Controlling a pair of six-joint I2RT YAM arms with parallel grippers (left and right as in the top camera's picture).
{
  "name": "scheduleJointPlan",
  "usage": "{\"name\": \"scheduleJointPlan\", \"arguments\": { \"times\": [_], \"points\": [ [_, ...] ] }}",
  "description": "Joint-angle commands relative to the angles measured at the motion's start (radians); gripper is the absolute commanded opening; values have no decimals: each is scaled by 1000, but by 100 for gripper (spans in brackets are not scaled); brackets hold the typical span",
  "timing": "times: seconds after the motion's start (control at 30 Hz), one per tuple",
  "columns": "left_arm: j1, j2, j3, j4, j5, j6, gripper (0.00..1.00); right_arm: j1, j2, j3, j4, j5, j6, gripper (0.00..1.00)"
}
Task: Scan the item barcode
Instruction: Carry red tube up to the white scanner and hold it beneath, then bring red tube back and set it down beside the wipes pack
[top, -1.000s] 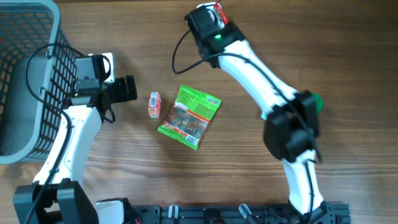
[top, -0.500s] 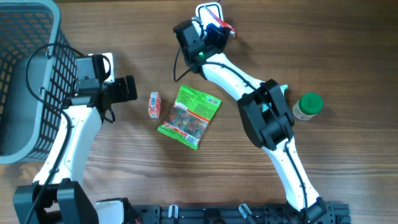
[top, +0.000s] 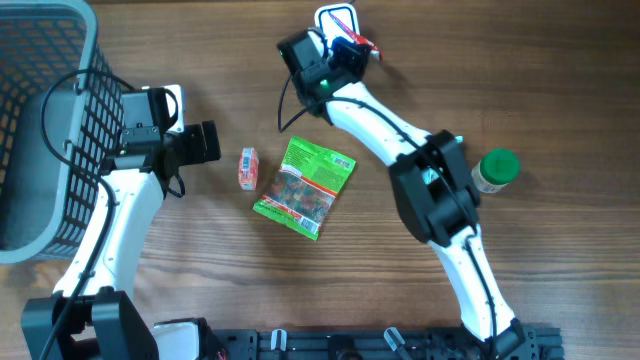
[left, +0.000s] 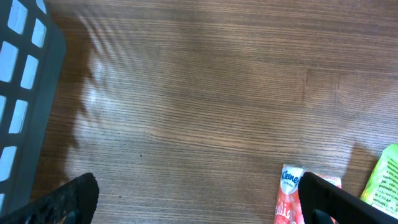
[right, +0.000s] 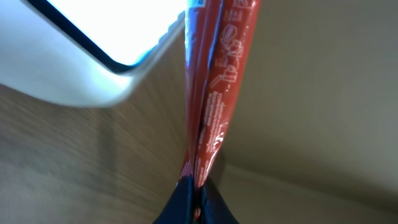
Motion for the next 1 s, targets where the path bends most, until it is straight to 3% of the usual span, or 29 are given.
{"name": "scheduleJointPlan", "arguments": {
  "times": [0.0,0.23,0.37,0.47,0.6,0.8,0.97],
  "points": [
    [5,-14,13,3,-6,5,100,-4,-248,11,-124,-150,205,4],
    [5,-14,13,3,-6,5,100,-57,-494,11,-587,-649,625,4],
    [5,-14,13,3,-6,5,100,-182,-503,0,-792,-973,771,4],
    [5,-14,13,3,-6,5,100,-264,-489,-62,-861,-1110,900,4],
    [5,-14,13,3,-6,5,100,-330,-486,-253,-811,-1151,959,4],
    [5,-14,13,3,-6,5,100,-338,-486,-601,-513,-1211,964,4],
    [5,-14,13,3,-6,5,100,-338,-486,-704,-427,-1151,985,4]
  ]
}}
